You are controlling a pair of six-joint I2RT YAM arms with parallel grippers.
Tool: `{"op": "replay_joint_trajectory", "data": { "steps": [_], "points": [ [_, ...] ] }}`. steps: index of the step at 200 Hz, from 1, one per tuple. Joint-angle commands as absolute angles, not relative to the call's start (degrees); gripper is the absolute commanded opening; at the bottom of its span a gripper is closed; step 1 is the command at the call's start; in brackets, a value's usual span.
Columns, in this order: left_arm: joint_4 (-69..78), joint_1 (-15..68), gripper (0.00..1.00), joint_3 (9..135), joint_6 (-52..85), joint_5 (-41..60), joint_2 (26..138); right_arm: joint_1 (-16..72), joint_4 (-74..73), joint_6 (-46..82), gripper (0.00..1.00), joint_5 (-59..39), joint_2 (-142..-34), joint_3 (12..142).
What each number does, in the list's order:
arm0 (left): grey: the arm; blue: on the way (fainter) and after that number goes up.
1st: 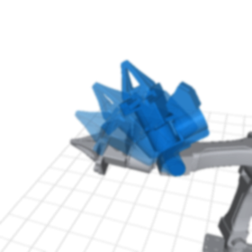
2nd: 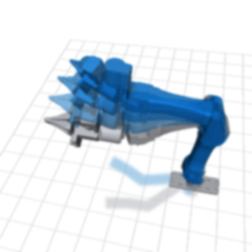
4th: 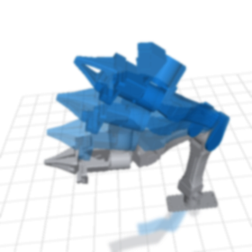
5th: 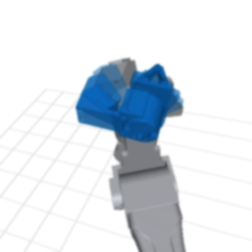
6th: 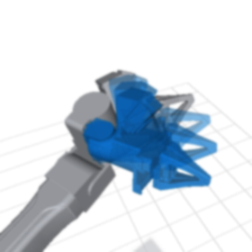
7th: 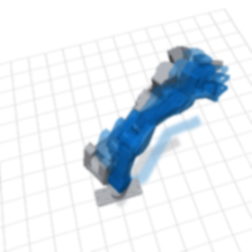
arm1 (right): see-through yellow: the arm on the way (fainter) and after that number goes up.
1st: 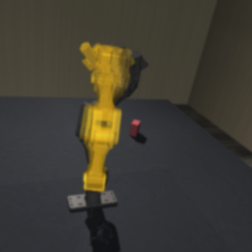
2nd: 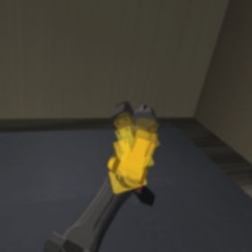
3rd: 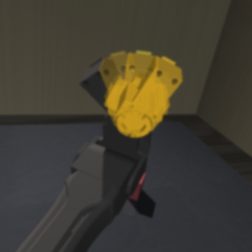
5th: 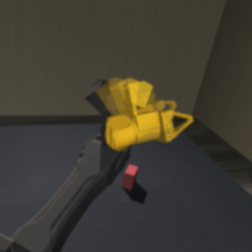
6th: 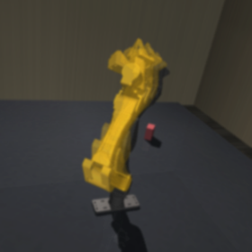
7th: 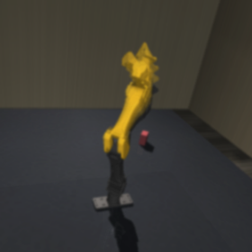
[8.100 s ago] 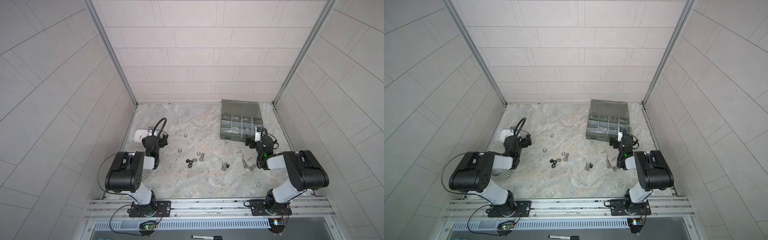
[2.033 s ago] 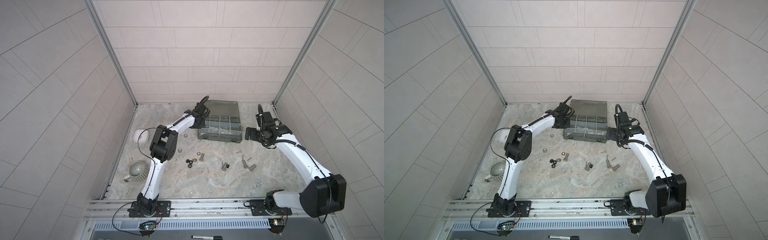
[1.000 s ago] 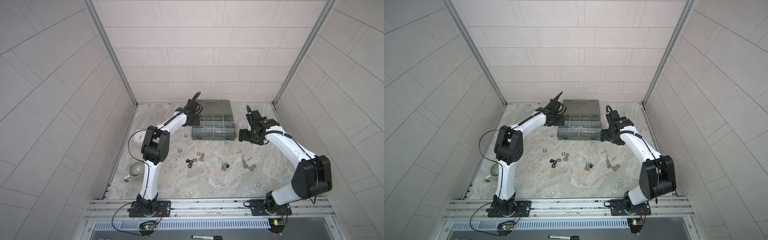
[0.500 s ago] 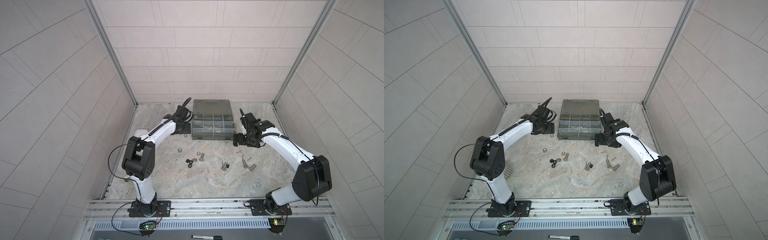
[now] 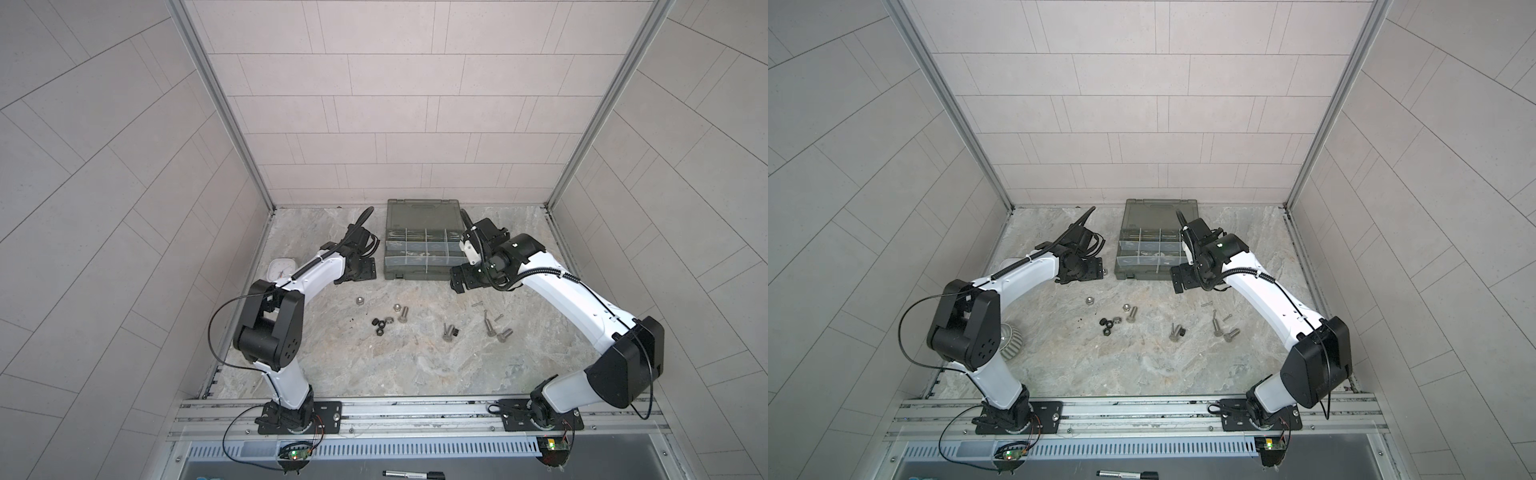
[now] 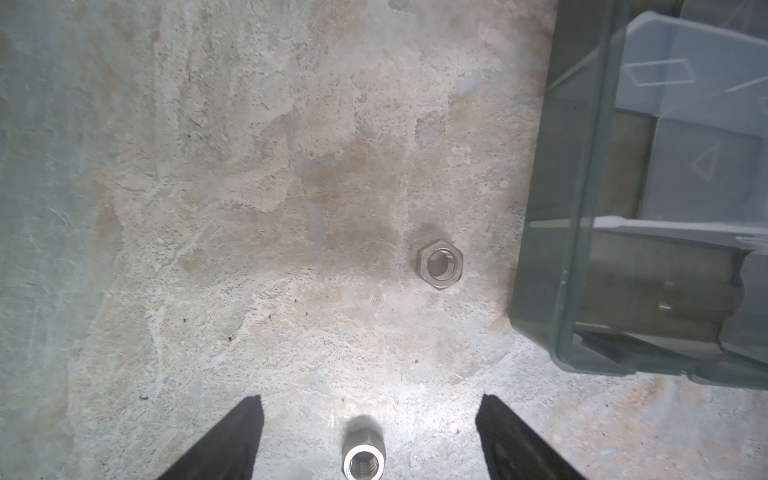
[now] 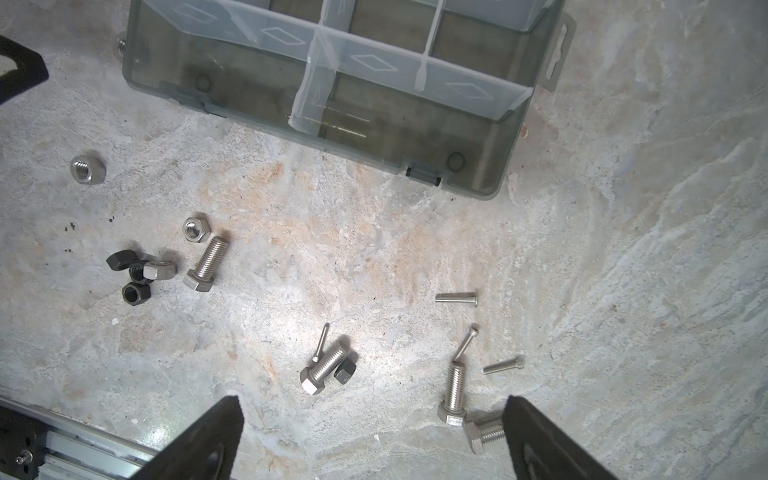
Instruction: Sort the screws and nuts into containers
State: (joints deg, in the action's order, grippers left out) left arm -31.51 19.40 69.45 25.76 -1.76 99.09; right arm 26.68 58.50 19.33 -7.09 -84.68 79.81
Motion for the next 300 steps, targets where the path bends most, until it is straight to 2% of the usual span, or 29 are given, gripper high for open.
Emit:
{"op": "replay_joint_trajectory", "data": {
  "steps": [1, 79, 144, 230, 300],
  "points": [
    [-30.8, 19.4, 0.86, 69.0, 26.2, -3.9, 98.9, 27.2, 61.4, 17.9, 0.99, -6.3, -84.3, 81.4],
    [-32.3, 19.5, 0.8, 76.1, 23.8, -3.5, 106.8, 27.2, 61.7, 17.6, 0.99, -3.3, -84.9, 82.9],
    [-32.8, 19.5, 0.77, 83.3, 23.4, -1.0, 114.4, 27.1, 61.3, 17.6, 0.99, -0.5, -84.8, 82.8],
    [-34.1, 19.5, 0.75, 86.7, 23.6, 0.3, 119.3, 25.9, 59.9, 17.5, 0.99, 0.1, -85.2, 82.4],
    [-36.0, 19.5, 0.64, 87.7, 22.9, 0.3, 120.5, 24.9, 59.7, 18.0, 0.99, 0.0, -85.3, 81.8]
  ]
}}
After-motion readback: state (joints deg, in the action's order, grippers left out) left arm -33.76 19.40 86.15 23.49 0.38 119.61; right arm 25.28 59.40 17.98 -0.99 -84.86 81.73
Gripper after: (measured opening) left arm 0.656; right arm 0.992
